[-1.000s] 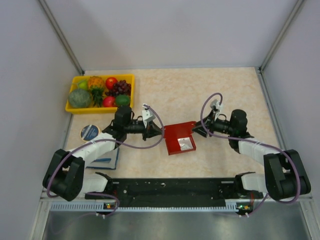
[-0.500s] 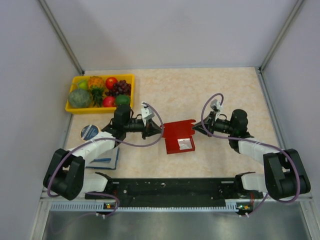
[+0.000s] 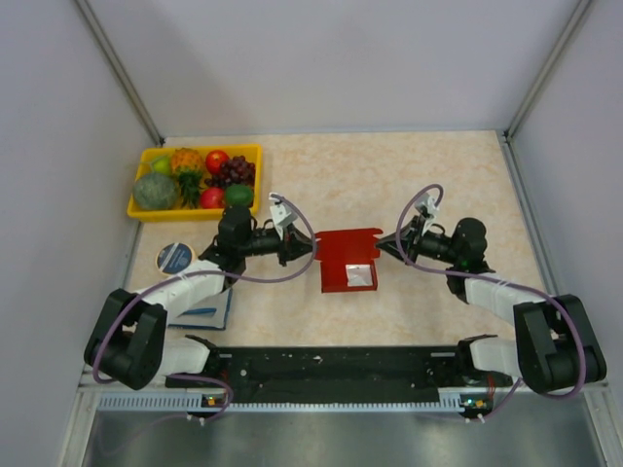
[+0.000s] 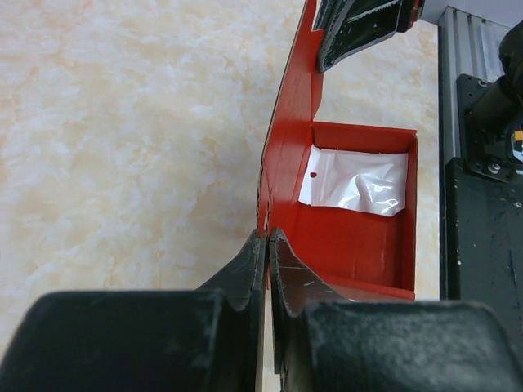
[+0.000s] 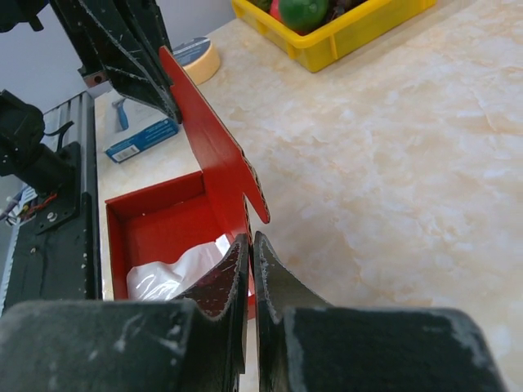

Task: Fold the paper box

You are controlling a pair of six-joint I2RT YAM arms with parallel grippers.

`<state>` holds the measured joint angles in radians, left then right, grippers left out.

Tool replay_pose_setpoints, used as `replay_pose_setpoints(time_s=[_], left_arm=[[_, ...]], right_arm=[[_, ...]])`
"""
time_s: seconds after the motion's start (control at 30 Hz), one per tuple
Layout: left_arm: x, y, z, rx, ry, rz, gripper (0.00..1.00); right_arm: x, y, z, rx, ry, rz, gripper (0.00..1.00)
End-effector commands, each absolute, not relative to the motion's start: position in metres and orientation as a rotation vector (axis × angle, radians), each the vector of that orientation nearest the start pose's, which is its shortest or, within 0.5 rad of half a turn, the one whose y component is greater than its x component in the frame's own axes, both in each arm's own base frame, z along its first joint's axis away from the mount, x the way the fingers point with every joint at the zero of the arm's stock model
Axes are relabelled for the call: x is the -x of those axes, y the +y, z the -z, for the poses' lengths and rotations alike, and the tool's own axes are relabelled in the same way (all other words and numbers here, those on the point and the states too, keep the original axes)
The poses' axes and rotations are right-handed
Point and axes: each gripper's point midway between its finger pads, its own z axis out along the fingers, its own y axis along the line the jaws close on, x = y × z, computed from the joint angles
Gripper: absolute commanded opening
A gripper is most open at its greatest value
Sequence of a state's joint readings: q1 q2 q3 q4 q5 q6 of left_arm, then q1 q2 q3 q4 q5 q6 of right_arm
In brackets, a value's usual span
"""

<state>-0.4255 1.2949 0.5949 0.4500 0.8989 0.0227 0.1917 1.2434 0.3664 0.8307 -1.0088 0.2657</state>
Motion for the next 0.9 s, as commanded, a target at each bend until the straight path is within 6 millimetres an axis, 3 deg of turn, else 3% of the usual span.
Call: replay_pose_setpoints(time_s=[0.0,0.13,0.17,0.2,0.23,0.27,0.3,0.37,0.4,0.5,0.53,0.57,0.73,0.87], left_arm=[[-0.267,-0.267,-0.183,-0.946,1.514,1.035,0.04],[-0.289,-0.259,-0.179,-0.764,1.565,0.840,0.00],[-0.306,-0.245,-0.180,-0.652,1.584,0.729,0.00],[-0.312,-0.241,-0.187,-0.596,1.557,0.684,0.00],[-0.310,-0.240,-0.181,-0.560,1.571,0.652,0.00],[-0.322,-0.227,-0.180,-0.463,1.587,0.557,0.00],[-0.325,-0.226,-0.184,-0.437,1.572,0.539,0.00],[-0.330,-0.226,-0.181,-0.357,1.585,0.493,0.00],[-0.334,-0.222,-0.180,-0.321,1.591,0.452,0.00],[-0.339,-0.230,-0.174,-0.271,1.605,0.379,0.00],[-0.339,-0.235,-0.177,-0.252,1.594,0.385,0.00],[-0.342,-0.236,-0.167,-0.236,1.615,0.365,0.00],[-0.344,-0.234,-0.151,-0.112,1.626,0.311,0.00],[-0.342,-0.230,-0.149,-0.036,1.595,0.248,0.00]], right_arm=[[-0.266,0.210,-0.188,0.724,1.459,-1.087,0.00],[-0.288,0.204,-0.181,0.509,1.564,-0.927,0.00],[-0.305,0.189,-0.173,0.379,1.615,-0.784,0.00],[-0.296,0.200,-0.183,0.375,1.572,-0.756,0.00],[-0.294,0.198,-0.179,0.342,1.571,-0.698,0.00],[-0.305,0.184,-0.180,0.240,1.571,-0.588,0.00],[-0.298,0.195,-0.177,0.241,1.583,-0.584,0.00],[-0.304,0.191,-0.174,0.172,1.590,-0.502,0.00],[-0.298,0.203,-0.175,0.182,1.583,-0.510,0.00],[-0.305,0.202,-0.164,0.106,1.611,-0.385,0.00],[-0.303,0.214,-0.159,0.112,1.623,-0.373,0.00],[-0.307,0.206,-0.158,0.050,1.622,-0.305,0.00],[-0.315,0.215,-0.145,-0.054,1.642,-0.163,0.00],[-0.305,0.223,-0.137,-0.128,1.641,-0.079,0.00]])
